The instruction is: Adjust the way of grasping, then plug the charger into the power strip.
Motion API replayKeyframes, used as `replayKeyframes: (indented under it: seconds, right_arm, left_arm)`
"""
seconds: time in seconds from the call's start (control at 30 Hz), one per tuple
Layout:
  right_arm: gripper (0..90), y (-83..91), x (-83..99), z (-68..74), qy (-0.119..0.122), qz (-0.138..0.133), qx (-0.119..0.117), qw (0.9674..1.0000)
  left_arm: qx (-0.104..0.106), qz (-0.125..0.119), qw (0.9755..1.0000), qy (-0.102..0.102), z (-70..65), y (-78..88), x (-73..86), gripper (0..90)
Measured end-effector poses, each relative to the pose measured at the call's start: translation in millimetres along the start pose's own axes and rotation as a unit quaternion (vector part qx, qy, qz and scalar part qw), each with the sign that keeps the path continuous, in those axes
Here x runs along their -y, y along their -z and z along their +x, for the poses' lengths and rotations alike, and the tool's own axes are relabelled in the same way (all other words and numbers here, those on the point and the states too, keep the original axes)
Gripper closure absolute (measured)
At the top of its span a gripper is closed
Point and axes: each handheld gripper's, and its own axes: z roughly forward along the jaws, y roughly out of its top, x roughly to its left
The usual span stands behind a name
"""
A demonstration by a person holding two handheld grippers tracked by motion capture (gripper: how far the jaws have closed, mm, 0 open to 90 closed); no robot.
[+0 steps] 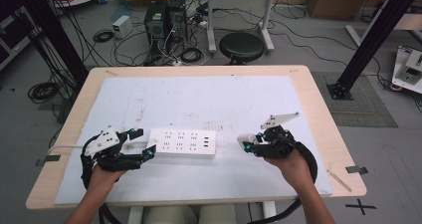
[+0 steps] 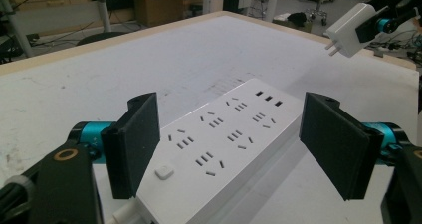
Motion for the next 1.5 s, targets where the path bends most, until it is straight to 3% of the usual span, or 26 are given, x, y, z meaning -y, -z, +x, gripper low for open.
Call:
replayKeyframes:
  seconds: [0.23,0.47,0.77,1.17,1.5]
  right_arm:
    - [63.5,2.7,-4.6,-0.5,0.029,0.022,0.018,0.9992]
    - [63.5,1.3,-20.0,2.3,0.049,0.028,0.011,0.9983]
    - [63.5,-5.0,-36.4,7.6,0.073,0.038,0.002,0.9967]
    - [63.5,-25.7,-66.2,21.0,0.127,0.065,-0.019,0.9896]
    - [63.5,-34.8,-82.6,26.8,0.146,0.070,-0.025,0.9865]
  left_arm:
    - [-0.009,-0.009,0.9999,0.003,1.9,4.9,-0.7,24.1]
    - [-0.011,-0.006,0.9999,-0.011,0.3,10.0,-0.4,24.0]
    - [-0.011,-0.005,0.9998,-0.013,2.9,14.8,0.4,24.0]
    - [-0.011,-0.003,0.9997,-0.023,3.5,18.2,6.9,24.0]
    - [-0.006,0.004,0.9993,-0.038,1.7,18.3,7.3,24.1]
